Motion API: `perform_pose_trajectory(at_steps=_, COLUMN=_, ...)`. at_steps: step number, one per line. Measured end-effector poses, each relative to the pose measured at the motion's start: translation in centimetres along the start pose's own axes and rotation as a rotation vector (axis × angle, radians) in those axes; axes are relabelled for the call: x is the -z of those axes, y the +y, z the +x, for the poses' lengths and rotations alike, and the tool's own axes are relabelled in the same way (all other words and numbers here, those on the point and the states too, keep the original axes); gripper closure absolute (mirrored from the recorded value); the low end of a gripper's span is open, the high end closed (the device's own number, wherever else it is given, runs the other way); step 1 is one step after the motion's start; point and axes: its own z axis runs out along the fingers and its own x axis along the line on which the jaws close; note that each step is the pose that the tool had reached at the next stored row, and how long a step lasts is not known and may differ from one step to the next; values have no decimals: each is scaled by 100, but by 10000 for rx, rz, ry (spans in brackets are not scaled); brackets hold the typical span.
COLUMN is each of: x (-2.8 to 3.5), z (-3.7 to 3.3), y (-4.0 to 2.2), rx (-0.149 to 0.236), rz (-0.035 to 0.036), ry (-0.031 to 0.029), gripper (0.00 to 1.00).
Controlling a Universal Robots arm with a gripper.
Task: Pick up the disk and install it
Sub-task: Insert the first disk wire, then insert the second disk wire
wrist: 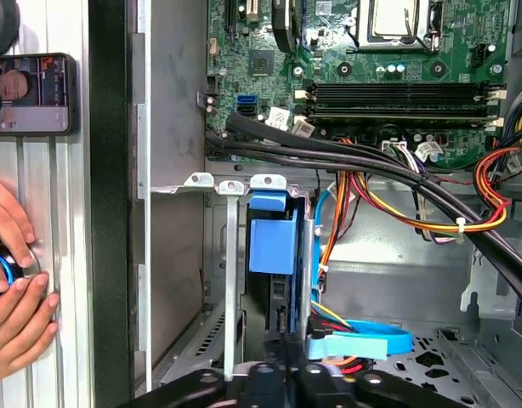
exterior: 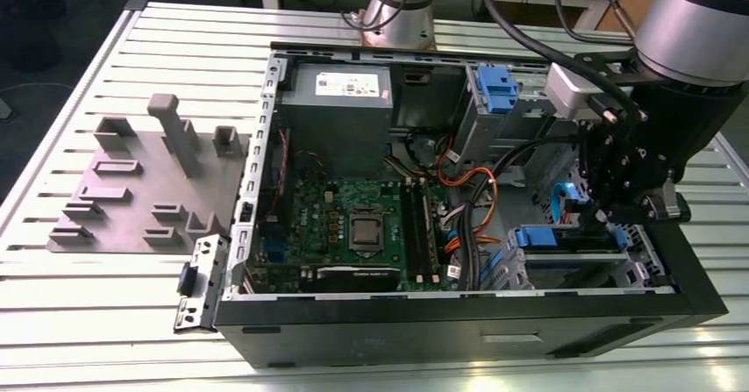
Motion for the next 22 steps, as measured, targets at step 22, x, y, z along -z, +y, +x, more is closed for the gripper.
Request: perform_pose_trajectory(at_steps=22, x=97, z=15, y=-9, rx=2, rz=-14, ry=-1, gripper=89)
